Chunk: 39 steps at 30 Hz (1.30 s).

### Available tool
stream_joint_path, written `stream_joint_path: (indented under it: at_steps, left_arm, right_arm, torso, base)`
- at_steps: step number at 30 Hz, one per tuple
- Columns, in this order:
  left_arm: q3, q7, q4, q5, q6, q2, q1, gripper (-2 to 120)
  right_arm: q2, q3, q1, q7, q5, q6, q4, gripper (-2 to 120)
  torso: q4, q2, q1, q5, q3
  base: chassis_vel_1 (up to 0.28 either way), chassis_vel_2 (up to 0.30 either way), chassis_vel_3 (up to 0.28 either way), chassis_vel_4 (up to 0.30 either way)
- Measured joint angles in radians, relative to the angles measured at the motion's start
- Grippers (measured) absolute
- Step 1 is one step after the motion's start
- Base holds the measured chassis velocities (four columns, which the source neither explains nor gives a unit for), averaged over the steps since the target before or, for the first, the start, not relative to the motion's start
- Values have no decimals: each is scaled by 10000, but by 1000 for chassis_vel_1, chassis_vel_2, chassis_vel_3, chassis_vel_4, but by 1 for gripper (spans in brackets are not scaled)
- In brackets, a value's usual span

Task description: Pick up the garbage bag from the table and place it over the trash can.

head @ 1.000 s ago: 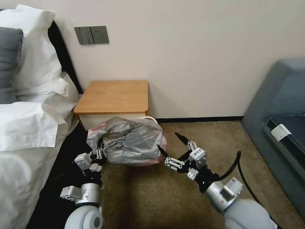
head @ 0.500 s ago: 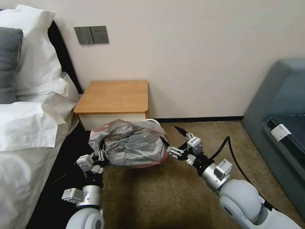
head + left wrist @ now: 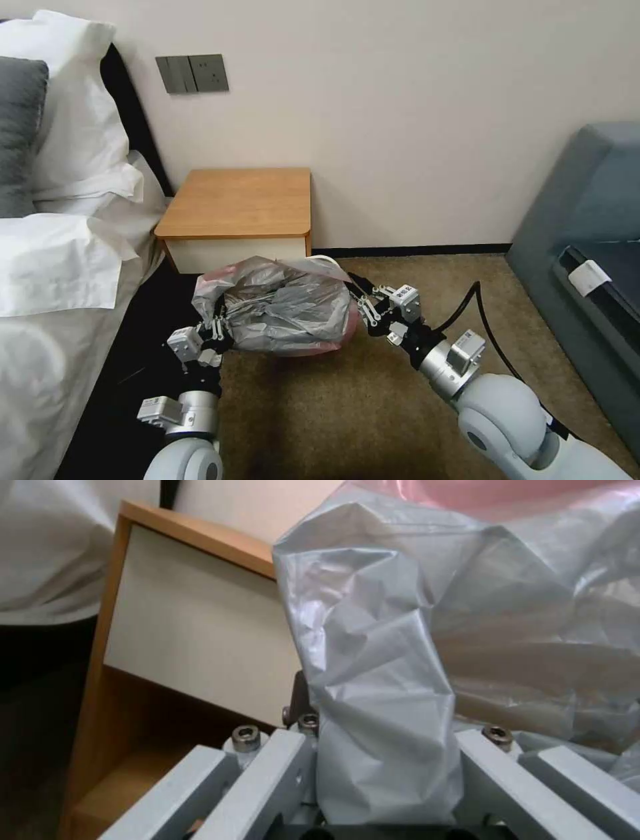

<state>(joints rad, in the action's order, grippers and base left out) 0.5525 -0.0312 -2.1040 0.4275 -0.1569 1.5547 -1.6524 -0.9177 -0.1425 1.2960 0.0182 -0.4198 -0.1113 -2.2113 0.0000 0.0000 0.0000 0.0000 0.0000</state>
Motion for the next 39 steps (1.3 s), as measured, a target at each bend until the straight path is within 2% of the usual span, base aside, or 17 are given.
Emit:
stream_joint_path:
  at_steps: [9, 17, 20, 24, 32, 39]
  left_arm:
    - [-28, -285, 89, -259, -150, 8, -60, 7]
    - [-20, -1084, 156, -333, -453, -19, -208, 7]
    - [102, -2032, 110, 165, -734, -41, -256, 7]
    - [138, -2463, 63, 672, -857, -61, -274, 7]
    - [139, -2522, -331, 2146, -633, -99, -246, 7]
    - [-21, -2536, -588, 2871, -176, -225, -425, 7]
  right_arm:
    - [20, -21, -304, -30, -110, 5, 95, 0]
    - [178, -140, -627, -99, -281, -22, 261, 0]
    - [310, -252, -778, -123, -326, 3, 564, 0]
    - [384, -315, -764, -134, -327, 43, 691, 0]
    - [354, -358, -533, -147, -155, 102, 796, 0]
    - [159, -331, -616, -168, 272, 292, 1138, 0]
  torso:
    - [0, 0, 0, 0, 0]
    - [-1, 0, 0, 0, 0]
    - [0, 0, 0, 1, 0]
    - [0, 0, 0, 1, 0]
    - [0, 0, 0, 0, 0]
    - [-1, 0, 0, 0, 0]
  base:
    - [0, 0, 0, 0]
    - [0, 0, 0, 0]
    - [0, 0, 0, 0]
    - [0, 0, 0, 0]
    - [0, 0, 0, 0]
    - [0, 0, 0, 0]
